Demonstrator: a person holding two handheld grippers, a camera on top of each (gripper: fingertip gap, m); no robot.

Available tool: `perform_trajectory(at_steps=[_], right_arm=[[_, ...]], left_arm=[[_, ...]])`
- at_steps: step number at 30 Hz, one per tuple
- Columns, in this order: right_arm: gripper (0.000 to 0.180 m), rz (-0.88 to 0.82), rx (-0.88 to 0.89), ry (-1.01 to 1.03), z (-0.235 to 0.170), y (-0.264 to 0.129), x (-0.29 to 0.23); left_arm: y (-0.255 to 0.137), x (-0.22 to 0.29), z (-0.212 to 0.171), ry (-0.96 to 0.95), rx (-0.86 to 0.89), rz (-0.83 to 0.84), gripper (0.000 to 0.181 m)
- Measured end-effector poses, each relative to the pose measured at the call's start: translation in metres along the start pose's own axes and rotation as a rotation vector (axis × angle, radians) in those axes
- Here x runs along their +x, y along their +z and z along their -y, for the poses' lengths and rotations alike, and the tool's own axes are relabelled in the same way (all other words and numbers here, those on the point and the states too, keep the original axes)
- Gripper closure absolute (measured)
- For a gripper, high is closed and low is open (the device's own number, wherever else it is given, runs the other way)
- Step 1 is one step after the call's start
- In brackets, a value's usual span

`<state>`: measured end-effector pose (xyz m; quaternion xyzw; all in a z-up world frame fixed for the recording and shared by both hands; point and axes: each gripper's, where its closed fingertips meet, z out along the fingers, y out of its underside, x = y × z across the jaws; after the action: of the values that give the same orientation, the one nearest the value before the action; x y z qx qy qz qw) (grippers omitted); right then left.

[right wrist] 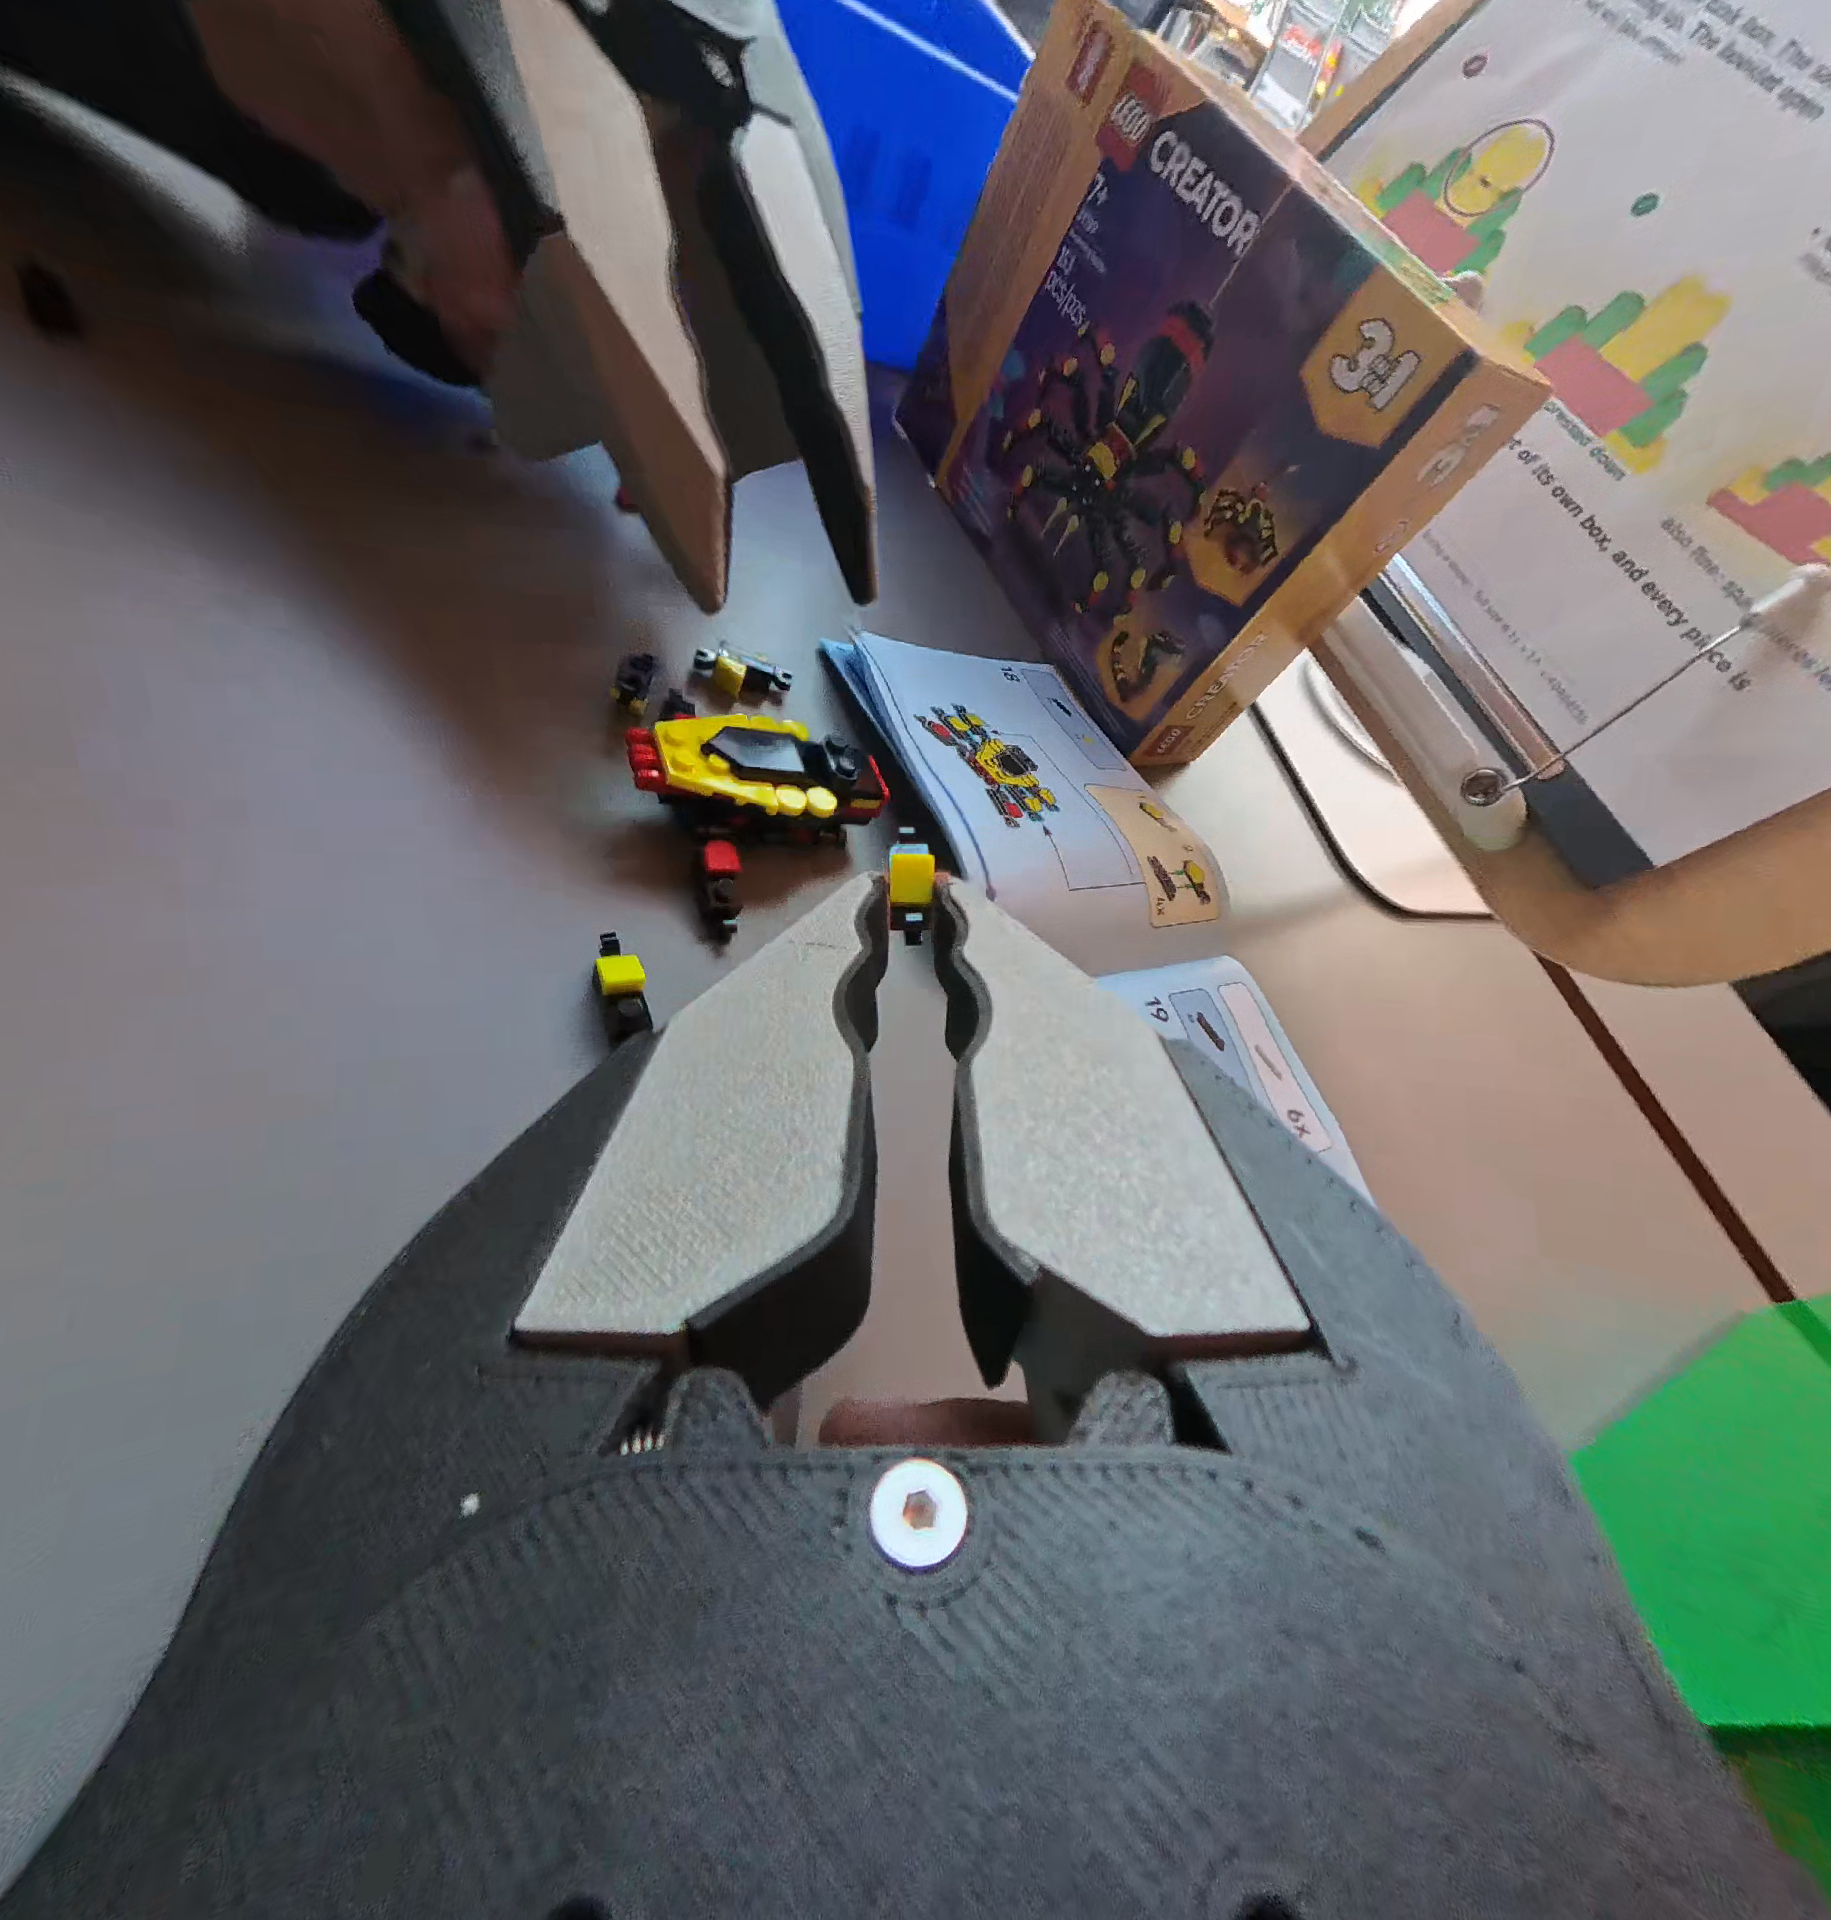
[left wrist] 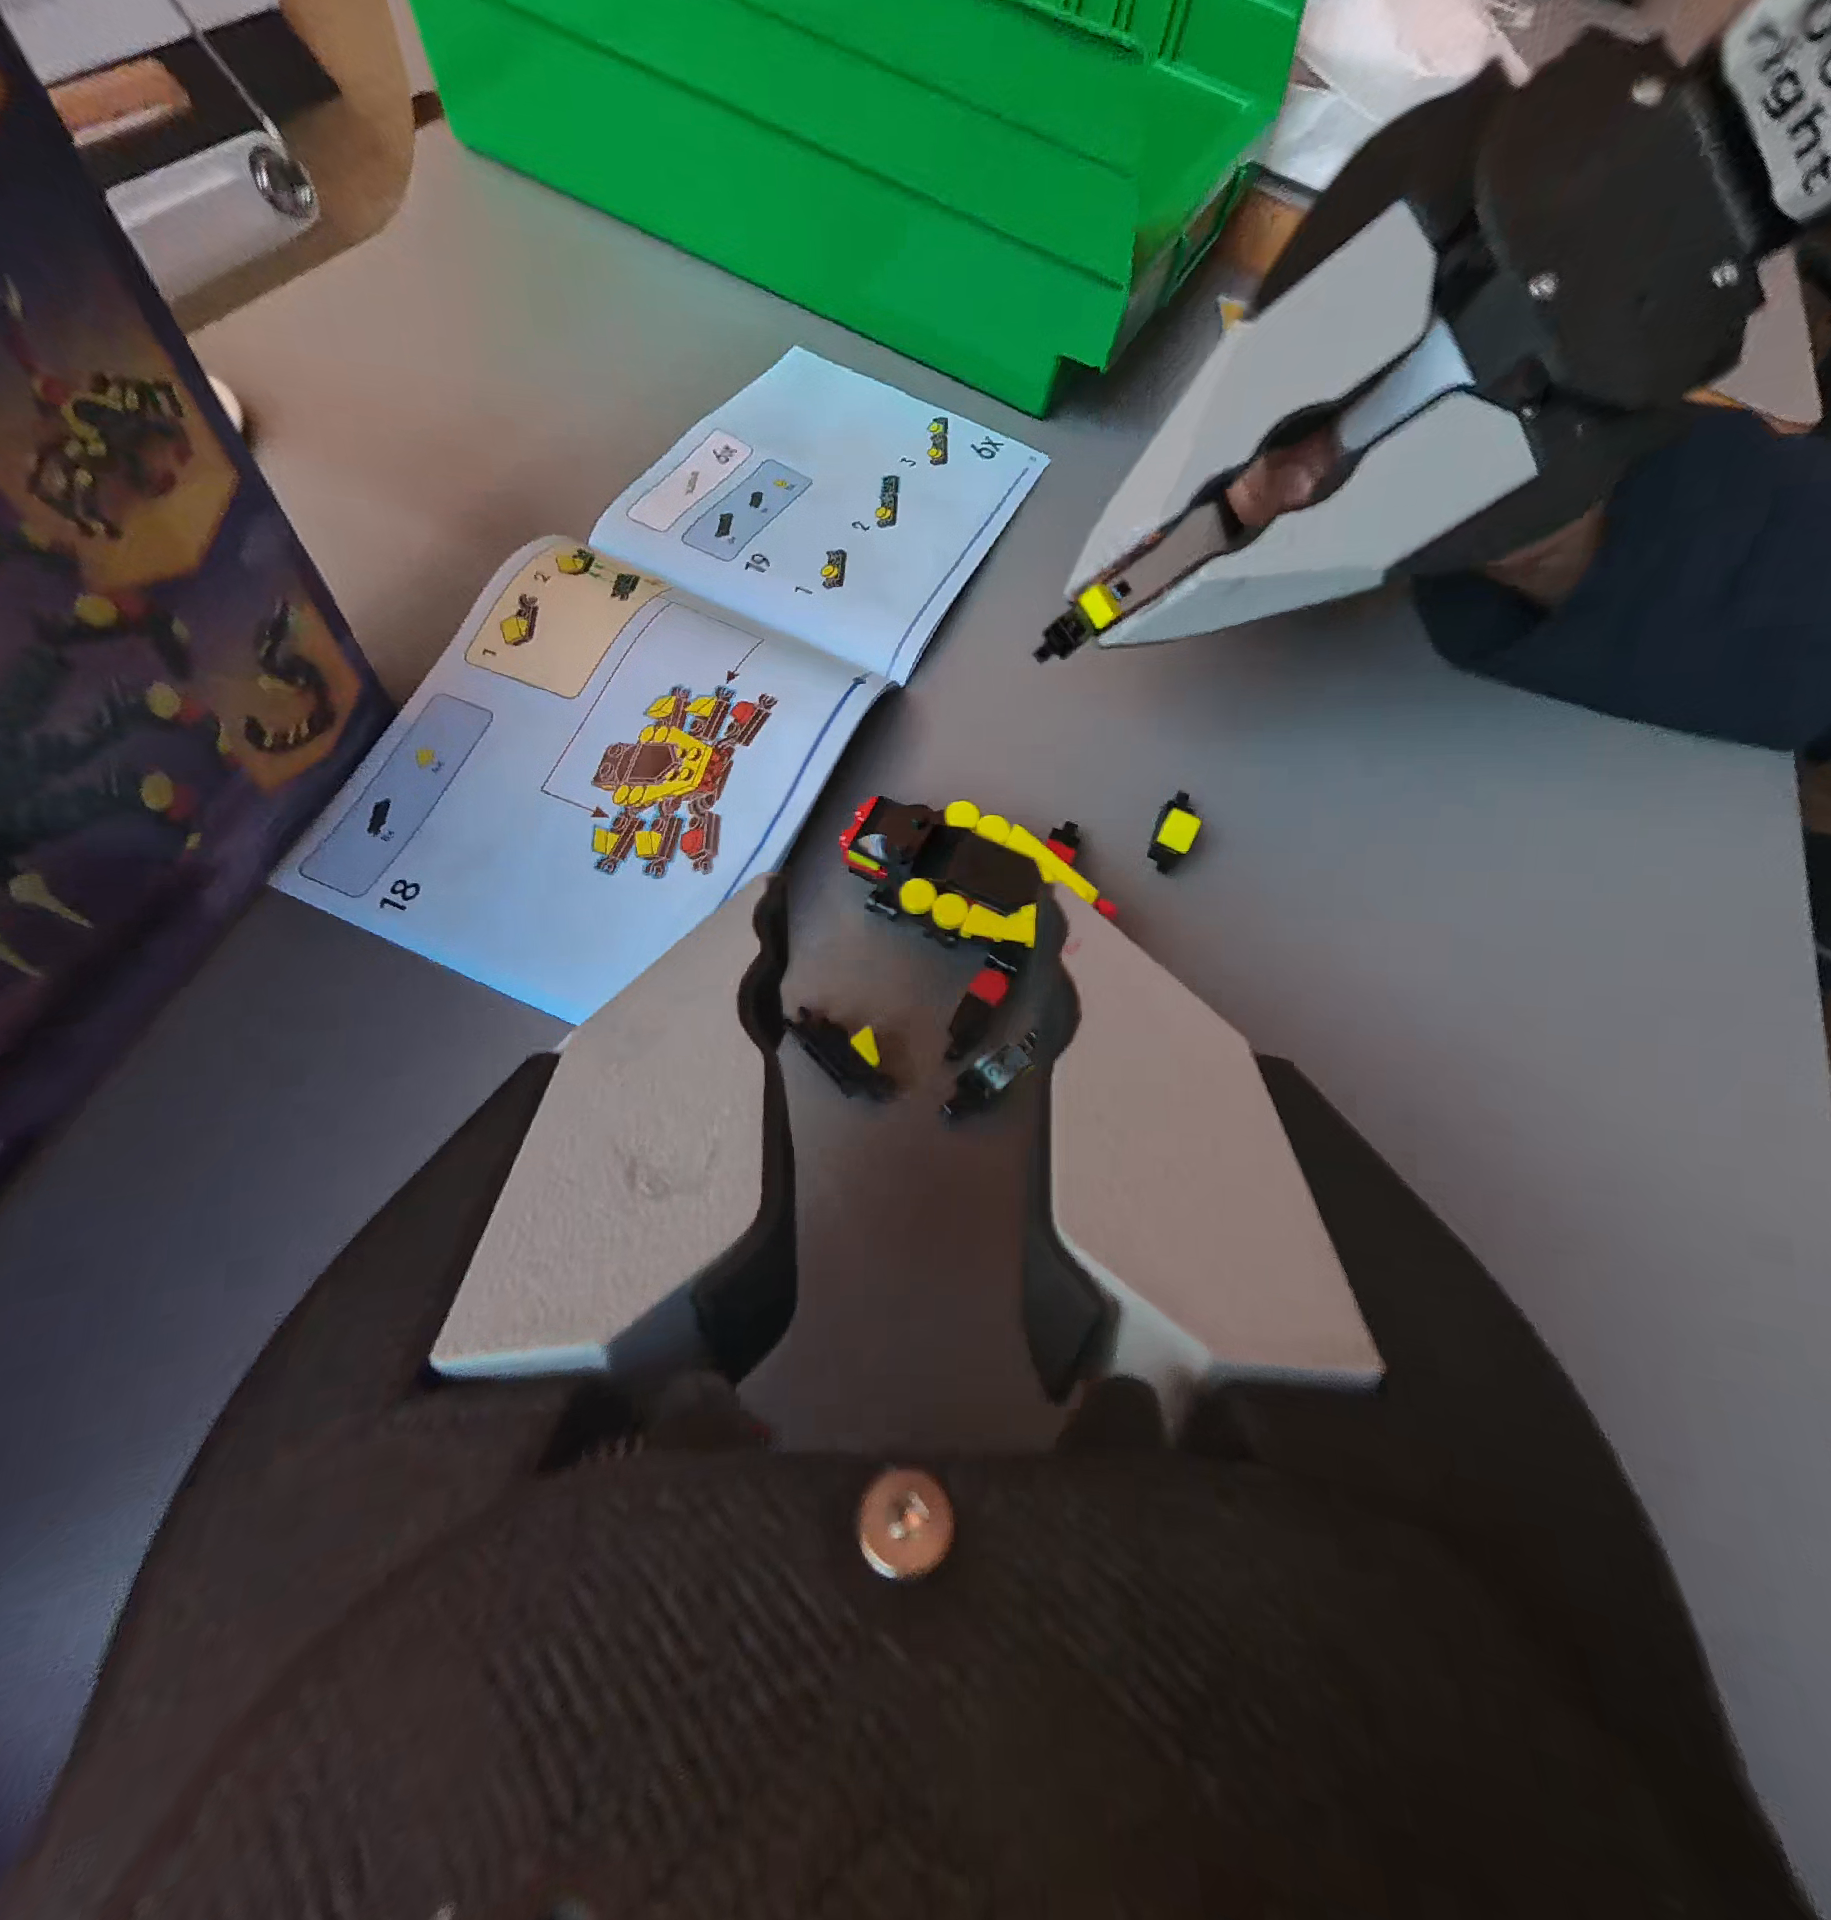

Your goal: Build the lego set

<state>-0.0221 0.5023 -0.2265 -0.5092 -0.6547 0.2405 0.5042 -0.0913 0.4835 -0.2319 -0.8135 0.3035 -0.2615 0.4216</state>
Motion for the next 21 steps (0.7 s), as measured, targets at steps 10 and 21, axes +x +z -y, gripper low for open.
perform_trajectory(at_steps=[10, 21], right_arm=[[0.174, 0.016, -0.100, -0.109, -0.017, 0.006, -0.006], [0.174, 0.229, -0.224, -0.082, -0.037, 0.002, -0.035]], left_arm=[[0.026, 0.005, -0.004, -0.163, -0.211, -0.249, 0.135], [0.034, 0.049, -0.027, -0.055, -0.394, -0.440, 0.139]])
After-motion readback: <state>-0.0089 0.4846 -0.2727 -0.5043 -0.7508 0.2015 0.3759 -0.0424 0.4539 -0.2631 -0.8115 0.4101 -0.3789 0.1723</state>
